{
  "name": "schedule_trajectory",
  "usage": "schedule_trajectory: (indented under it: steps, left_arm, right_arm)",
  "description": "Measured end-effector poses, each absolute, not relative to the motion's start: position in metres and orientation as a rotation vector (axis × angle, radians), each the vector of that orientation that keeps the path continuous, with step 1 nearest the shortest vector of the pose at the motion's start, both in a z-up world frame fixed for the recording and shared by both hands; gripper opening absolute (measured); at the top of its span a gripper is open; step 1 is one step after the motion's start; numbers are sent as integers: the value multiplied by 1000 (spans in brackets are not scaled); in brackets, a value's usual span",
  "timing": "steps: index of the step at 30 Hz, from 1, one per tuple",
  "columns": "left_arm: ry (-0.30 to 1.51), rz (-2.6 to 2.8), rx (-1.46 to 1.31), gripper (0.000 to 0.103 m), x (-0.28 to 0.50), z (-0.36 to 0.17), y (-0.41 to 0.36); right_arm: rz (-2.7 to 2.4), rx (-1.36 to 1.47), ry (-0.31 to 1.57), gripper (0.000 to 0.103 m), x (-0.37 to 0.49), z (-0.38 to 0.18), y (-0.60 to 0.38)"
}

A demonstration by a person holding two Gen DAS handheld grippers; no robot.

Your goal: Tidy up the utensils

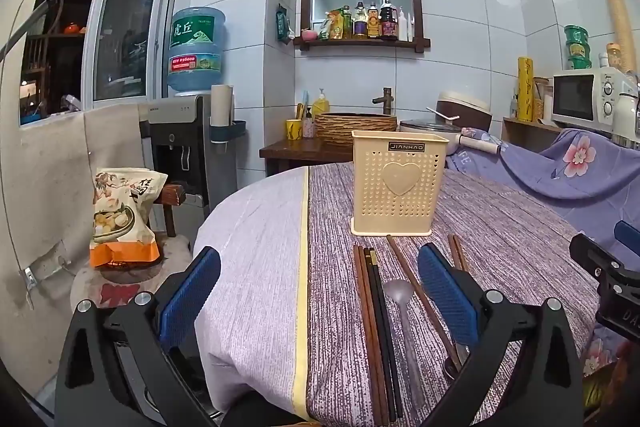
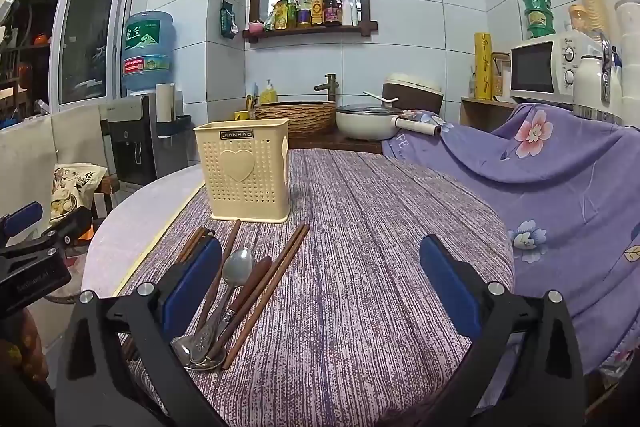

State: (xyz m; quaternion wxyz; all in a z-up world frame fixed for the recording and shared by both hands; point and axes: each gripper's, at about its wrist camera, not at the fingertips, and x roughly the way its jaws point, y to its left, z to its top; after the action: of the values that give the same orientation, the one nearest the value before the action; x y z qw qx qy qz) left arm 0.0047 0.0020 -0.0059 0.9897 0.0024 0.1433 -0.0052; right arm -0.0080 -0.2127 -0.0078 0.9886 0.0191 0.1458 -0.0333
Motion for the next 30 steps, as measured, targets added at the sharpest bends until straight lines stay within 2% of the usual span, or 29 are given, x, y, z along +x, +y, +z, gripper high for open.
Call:
schedule_trajectory:
  steps: [30]
  left_arm:
    - [302, -7, 11, 97, 6, -4, 0]
  right_arm:
    - [-67, 32, 300, 98, -8, -7, -212]
